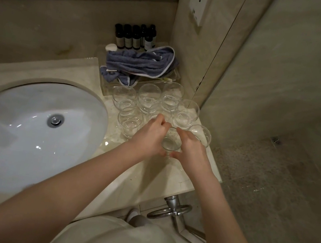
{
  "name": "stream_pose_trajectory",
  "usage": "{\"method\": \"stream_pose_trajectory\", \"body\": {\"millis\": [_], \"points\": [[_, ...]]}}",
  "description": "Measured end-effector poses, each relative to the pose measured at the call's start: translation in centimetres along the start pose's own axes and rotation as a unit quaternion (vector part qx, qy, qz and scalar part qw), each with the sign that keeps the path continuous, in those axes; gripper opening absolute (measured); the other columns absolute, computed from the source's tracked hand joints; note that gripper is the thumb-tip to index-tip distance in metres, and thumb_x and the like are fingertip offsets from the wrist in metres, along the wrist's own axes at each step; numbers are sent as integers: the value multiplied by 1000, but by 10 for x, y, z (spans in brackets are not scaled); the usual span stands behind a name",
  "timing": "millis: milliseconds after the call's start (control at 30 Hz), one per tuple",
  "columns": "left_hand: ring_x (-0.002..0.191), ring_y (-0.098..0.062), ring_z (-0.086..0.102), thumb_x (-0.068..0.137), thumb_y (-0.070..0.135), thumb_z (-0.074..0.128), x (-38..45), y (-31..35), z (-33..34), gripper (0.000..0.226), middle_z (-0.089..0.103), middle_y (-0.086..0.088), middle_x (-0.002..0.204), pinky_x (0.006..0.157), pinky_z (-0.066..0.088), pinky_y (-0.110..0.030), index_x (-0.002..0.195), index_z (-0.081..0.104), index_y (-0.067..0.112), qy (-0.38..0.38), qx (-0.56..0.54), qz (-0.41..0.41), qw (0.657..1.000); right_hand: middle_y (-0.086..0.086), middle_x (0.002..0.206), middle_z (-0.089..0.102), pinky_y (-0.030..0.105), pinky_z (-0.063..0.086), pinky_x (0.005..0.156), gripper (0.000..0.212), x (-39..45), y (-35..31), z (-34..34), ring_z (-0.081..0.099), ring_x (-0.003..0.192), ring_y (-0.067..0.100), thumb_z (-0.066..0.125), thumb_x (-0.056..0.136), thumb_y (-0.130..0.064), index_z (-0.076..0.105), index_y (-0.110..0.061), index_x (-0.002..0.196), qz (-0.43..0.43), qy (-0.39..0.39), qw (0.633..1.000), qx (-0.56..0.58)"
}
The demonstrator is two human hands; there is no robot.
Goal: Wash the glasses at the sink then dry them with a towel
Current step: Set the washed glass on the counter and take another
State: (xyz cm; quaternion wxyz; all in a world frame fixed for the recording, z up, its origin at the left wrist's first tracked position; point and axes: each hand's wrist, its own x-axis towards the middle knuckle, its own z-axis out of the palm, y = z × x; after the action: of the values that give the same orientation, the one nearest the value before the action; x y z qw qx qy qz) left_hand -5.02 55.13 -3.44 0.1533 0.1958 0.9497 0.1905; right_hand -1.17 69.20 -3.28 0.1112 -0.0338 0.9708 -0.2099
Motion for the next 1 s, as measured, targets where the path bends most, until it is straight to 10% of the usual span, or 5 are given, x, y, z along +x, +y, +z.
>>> {"method": "stream_pose_trajectory", "body": {"millis": [1000], "points": [[119, -26, 49, 66, 35, 87, -5, 1, -3, 91, 40, -9, 131, 94, 44, -31, 139, 43, 7, -16, -7, -15, 1000, 4, 137, 54, 29, 42, 88, 81, 1, 2, -7, 64, 102, 25, 82, 73, -20, 42, -16, 144, 0, -29, 999, 15]]}}
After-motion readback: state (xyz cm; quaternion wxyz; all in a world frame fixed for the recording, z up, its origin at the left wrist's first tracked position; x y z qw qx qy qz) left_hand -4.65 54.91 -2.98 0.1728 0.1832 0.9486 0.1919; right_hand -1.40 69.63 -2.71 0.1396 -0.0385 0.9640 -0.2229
